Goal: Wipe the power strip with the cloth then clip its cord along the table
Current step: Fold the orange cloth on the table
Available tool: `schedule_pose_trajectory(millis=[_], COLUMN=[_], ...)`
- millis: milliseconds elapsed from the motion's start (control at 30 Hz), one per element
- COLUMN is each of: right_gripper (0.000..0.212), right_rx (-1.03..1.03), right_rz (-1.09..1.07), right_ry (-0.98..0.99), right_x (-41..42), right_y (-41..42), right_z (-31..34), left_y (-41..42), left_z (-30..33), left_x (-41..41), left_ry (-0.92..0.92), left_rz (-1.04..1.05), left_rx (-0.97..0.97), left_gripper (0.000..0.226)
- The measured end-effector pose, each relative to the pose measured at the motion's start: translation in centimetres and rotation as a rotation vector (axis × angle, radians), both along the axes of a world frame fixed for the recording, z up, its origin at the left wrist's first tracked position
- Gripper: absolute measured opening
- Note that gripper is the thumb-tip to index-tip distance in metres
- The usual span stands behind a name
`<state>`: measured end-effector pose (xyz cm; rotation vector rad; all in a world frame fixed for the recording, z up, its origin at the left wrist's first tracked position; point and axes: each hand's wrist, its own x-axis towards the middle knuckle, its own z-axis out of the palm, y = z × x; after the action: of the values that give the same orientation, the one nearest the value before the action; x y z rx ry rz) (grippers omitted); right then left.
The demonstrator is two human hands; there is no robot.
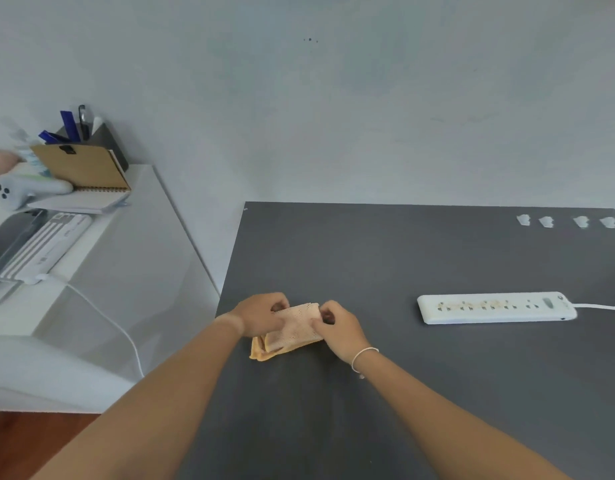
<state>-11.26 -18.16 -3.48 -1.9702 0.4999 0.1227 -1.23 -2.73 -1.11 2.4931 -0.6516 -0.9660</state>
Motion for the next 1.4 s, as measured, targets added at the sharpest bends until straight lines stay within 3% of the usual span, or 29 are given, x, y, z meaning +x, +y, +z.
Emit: schedule_pose_trajectory(millis=[100, 233, 333, 467, 600, 767, 967, 1100, 1200, 1400], right_gripper=[0.016, 0.056, 0.068, 0.036, 0.015, 0.028, 0.026, 0.025, 0.011, 0.012], right_rx=[0.221, 0.478, 0.662, 0.787, 0.792, 0.807, 0.901, 0.786, 0.596, 0.288], right_rz=[-0.141, -0.257, -0.294, -0.221, -0.353, -0.386, -0.342, -0.291, -0.221, -0.051], right_ry=[-0.045, -0.050, 0.012, -0.014, -0.185, -0.195, -0.103, -0.024, -0.024, -0.018], right_x=[-0.1, 0.0, -0.2, -0.7, -0.6, -0.8, -1.2, -1.7, -2.4, -3.4], right_y=[-1.5, -3.5, -4.9, -6.2, -8.3, -11.7, -16.7, -21.5, -25.7, -32.6], right_z=[1.0, 2.9, 3.3, 4.4, 5.7, 6.5, 7.7, 8.2, 8.6, 8.6], left_y=[-1.2, -3.3, -5.2, -7.9, -10.7, -14.0, -18.3, -21.5, -23.3, -25.7], left_z=[1.1, 3.1, 4.7, 6.0, 6.8, 7.6, 8.4, 8.5, 7.9, 5.3], left_x=[0.0, 0.1, 0.2, 0.3, -0.2, -1.1, -2.3, -3.2, -3.9, -6.1], left_ry=[0.112, 0.190, 0.249, 0.289, 0.305, 0.338, 0.331, 0.217, 0.154, 0.106], left_rz=[0.034, 0.116, 0.168, 0.163, 0.162, 0.191, 0.239, 0.269, 0.296, 0.314], left_rx=[-0.130, -0.321, -0.455, -0.528, -0.538, -0.522, -0.515, -0.449, -0.388, -0.249], left_gripper=[0.024, 0.018, 0.018, 0.017, 0.017, 0.030, 0.019, 0.031, 0.037, 0.039])
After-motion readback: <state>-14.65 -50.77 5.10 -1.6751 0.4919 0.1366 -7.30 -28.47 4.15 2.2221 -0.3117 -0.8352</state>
